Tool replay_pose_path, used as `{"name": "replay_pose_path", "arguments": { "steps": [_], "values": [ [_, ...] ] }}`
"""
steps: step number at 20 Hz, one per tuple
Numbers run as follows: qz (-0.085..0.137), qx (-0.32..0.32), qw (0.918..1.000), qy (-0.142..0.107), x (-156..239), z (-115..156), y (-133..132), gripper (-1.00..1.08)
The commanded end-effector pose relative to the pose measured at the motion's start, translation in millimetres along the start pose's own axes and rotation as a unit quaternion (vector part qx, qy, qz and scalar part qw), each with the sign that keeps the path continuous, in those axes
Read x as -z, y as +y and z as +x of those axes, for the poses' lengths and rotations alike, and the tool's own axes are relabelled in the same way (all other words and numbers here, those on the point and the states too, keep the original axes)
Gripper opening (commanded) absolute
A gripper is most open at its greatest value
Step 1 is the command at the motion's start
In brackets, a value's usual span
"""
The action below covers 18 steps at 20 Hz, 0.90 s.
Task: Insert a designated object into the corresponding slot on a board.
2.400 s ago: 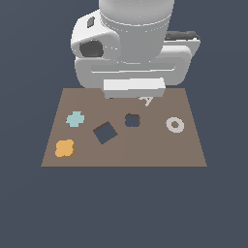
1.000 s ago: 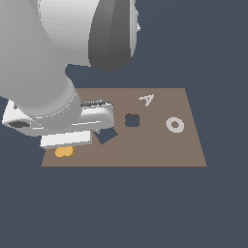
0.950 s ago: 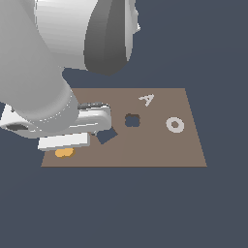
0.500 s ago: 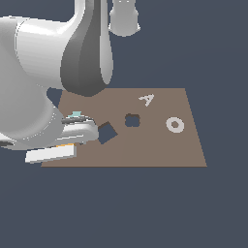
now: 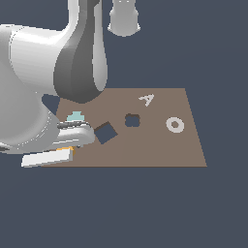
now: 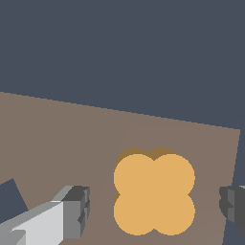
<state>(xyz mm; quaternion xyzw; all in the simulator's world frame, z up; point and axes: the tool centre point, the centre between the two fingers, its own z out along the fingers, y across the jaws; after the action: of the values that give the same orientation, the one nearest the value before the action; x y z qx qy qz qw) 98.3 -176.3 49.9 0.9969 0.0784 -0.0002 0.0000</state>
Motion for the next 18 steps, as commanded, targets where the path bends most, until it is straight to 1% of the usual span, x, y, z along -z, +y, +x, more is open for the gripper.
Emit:
{"name": "replay_pose_path", "arguments": {
  "steps": [1, 10, 11, 18],
  "values": [
    [0.000, 0.000, 1.0000, 0.000, -0.1, 0.3, -0.4, 1.00],
    [0.000, 0.000, 1.0000, 0.000, -20.0, 0.6, 0.1, 1.00],
    [0.000, 0.000, 1.0000, 0.000, -20.0, 0.6, 0.1, -1.00],
    [0.000, 0.000, 1.0000, 0.000, -20.0, 0.6, 0.1, -1.00]
  ]
}}
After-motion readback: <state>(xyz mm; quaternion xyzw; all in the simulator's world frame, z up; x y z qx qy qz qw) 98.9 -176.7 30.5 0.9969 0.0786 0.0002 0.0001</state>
